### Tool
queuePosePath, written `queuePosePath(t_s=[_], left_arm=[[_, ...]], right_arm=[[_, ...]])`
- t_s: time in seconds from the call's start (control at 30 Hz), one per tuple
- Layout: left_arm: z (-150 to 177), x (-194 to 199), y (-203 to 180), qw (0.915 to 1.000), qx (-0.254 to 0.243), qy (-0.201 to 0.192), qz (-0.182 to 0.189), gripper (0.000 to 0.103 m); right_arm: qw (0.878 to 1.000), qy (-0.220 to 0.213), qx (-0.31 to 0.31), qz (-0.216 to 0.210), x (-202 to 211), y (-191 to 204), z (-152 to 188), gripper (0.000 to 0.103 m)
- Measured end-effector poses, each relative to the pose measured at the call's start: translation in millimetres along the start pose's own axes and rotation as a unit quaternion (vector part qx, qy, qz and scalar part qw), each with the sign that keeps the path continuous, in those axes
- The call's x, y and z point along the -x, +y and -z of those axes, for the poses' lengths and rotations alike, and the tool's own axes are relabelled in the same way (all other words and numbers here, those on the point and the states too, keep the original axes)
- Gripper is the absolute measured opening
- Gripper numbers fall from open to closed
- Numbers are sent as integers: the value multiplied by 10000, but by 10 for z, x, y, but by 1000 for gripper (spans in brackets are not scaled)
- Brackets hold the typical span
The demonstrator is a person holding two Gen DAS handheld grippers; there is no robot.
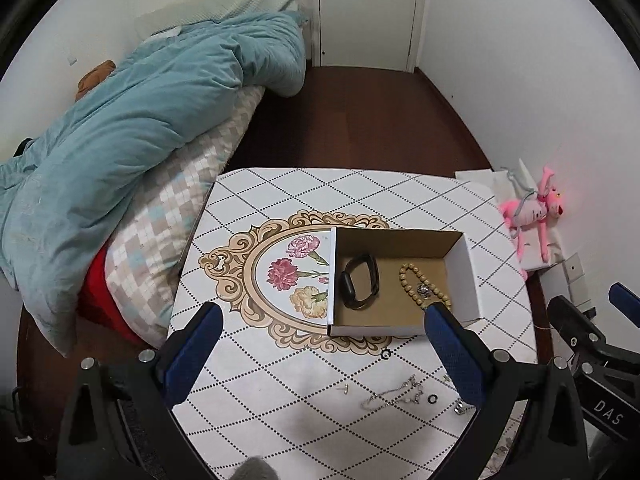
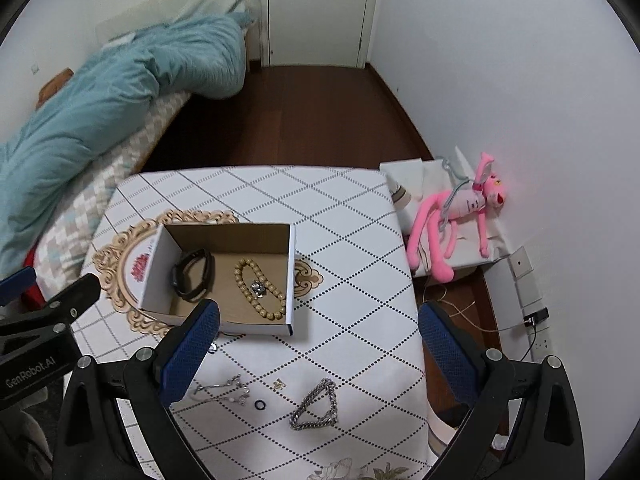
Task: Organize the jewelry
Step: 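Open both grippers inside the white box and lift them out, then grasp the thick silver chain with the right gripper while the left gripper moves toward small pieces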
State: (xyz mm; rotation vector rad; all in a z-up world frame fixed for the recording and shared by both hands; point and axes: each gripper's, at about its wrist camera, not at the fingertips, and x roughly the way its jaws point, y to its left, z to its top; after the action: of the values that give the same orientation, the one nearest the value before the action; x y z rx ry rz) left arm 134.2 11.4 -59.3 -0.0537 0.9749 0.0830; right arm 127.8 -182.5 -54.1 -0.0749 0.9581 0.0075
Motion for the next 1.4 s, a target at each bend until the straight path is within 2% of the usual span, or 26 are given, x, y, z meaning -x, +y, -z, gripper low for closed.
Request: queuePosePath(t_s=[0.23, 0.4, 0.67, 0.8, 0.97, 1.03, 1.17, 1.2, 1.23, 1.3, 1.4], left_arm=[[102, 196, 42, 9997, 57, -225, -103, 103], [299, 76, 37, 9995, -30, -168, -273, 103], [720, -483, 69, 9980, -50, 541, -320, 103], [956, -834, 188, 9944, 182, 1008, -272, 103], [1209, -1113, 327, 9903, 289, 1315, -333, 102], [1291, -1171, 367, 9897, 260, 1365, -333, 102], [1382, -1231, 388, 9895, 183, 1405, -278, 102], [1398, -1234, 377, 9900, 157, 1384, -235, 102], [1407, -1236, 358, 9903, 130, 1367, -218, 101], [1412, -1229, 279, 9914, 1, 1304, -122, 95], [1400, -1222, 167, 9920, -71, 1261, 59, 92]], right_arm=[[9993, -224, -204, -205, 264, -16, 123, 101], [9986, -81, -448, -277, 160, -99, 351, 101], [9923, 891, -850, -131, -612, -333, 929, 101], [9853, 1332, -1070, -64, -1011, -451, 1238, 99], [9795, 1632, -1177, 74, -1310, -496, 1487, 83], [9773, 1723, -1226, 115, -1391, -502, 1565, 68], [9819, 1491, -1146, 223, -1355, -457, 1606, 57], [9833, 1437, -1097, 208, -1340, -434, 1607, 49], [9848, 1374, -1039, 210, -1321, -407, 1610, 33], [9863, 1341, -938, 204, -1298, -333, 1586, 13], [9868, 1318, -921, 190, -1295, -304, 1569, 9]])
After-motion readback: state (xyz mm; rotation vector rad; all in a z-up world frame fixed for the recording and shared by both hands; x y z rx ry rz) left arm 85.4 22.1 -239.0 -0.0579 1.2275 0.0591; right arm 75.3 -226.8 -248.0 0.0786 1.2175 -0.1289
